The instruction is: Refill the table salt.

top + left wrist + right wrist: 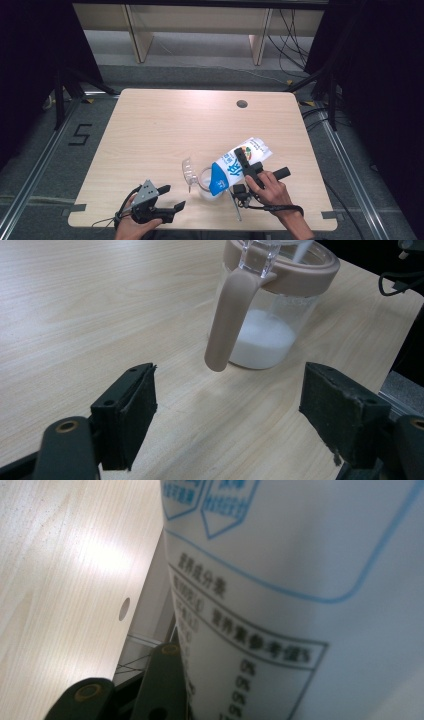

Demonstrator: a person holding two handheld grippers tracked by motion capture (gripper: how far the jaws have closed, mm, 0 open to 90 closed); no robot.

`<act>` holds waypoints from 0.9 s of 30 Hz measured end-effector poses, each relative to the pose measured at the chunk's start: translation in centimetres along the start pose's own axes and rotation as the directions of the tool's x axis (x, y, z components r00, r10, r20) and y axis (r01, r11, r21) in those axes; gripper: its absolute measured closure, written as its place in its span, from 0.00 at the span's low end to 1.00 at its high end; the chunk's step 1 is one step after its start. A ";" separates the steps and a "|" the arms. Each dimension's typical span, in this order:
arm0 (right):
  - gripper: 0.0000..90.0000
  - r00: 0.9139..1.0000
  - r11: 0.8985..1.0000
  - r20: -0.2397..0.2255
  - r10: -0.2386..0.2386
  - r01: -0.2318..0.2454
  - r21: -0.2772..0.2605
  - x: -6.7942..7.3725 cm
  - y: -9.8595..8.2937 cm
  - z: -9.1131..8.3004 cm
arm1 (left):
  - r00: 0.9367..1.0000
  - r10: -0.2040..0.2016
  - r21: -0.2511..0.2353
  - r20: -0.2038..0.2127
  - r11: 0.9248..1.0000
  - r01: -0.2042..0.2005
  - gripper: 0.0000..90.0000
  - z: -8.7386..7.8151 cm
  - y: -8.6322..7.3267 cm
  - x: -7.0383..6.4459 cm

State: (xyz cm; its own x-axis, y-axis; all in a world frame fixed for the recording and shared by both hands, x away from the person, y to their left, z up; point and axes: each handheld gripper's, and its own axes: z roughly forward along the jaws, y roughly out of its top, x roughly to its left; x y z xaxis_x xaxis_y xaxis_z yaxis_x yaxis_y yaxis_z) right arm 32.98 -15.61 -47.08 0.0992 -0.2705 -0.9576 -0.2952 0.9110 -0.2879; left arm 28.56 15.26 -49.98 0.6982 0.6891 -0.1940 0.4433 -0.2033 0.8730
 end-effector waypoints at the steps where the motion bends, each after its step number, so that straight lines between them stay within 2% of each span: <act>1: 0.77 1.000 1.000 0.003 -0.002 0.002 -0.001 0.0 0.0 0.0 | 1.000 0.002 0.000 0.001 1.000 -0.002 0.25 0.0 0.0 0.0; 3: 0.77 1.000 1.000 0.003 -0.005 0.005 -0.002 0.0 0.0 0.0 | 1.000 -0.001 -0.001 0.001 1.000 0.001 0.25 0.0 0.0 0.0; 5: 0.77 1.000 1.000 -0.016 -0.007 0.007 0.005 0.0 0.0 0.0 | 1.000 -0.008 0.004 -0.001 1.000 0.008 0.25 0.0 0.0 -0.1; 7: 0.77 0.997 0.997 -0.029 -0.072 0.072 0.015 -0.4 0.0 -0.1 | 1.000 -0.011 -0.001 -0.001 1.000 0.011 0.25 0.0 0.0 -0.1; 10: 0.78 0.998 0.998 -0.017 -0.067 0.067 0.010 -0.4 0.0 -0.1 | 1.000 0.005 0.005 0.000 1.000 -0.005 0.25 0.0 0.0 0.0; 11: 0.78 0.999 0.999 -0.024 -0.046 0.047 0.019 -0.2 0.0 -0.2 | 1.000 0.000 0.004 0.001 1.000 -0.001 0.25 0.0 0.0 0.0; 12: 0.78 1.000 1.000 -0.012 0.001 -0.001 0.009 0.1 0.0 -0.1 | 1.000 -0.008 0.004 -0.001 1.000 0.008 0.25 0.0 0.0 -0.1; 14: 0.78 1.000 1.000 -0.012 -0.012 0.012 0.004 0.0 0.0 0.0 | 1.000 0.005 0.005 0.000 1.000 -0.005 0.25 0.0 0.0 0.0; 18: 0.79 1.000 1.000 -0.004 -0.016 0.016 0.000 -0.1 0.0 0.0 | 1.000 -0.013 0.000 -0.001 1.000 0.013 0.25 0.0 0.0 -0.1; 22: 0.79 1.000 1.000 0.001 -0.003 0.003 0.001 0.0 -0.1 0.0 | 1.000 0.000 -0.001 0.001 1.000 0.000 0.25 0.0 0.0 0.0; 25: 0.79 1.000 1.000 0.000 -0.012 0.012 -0.002 -0.1 -0.1 0.0 | 1.000 -0.018 -0.004 0.000 1.000 0.018 0.25 0.1 0.0 -0.1; 27: 0.79 1.000 1.000 -0.001 -0.015 0.015 -0.001 -0.2 -0.1 0.0 | 1.000 -0.014 -0.001 -0.001 1.000 0.014 0.25 0.0 0.0 -0.1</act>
State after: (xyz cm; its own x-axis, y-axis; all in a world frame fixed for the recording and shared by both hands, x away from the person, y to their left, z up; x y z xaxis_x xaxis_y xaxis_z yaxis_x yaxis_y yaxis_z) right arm 32.96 -15.62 -46.89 0.1026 -0.2848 -0.9531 -0.2950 0.9063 -0.3026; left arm 28.49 15.16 -50.01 0.6912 0.6926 -0.2061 0.4525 -0.1924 0.8708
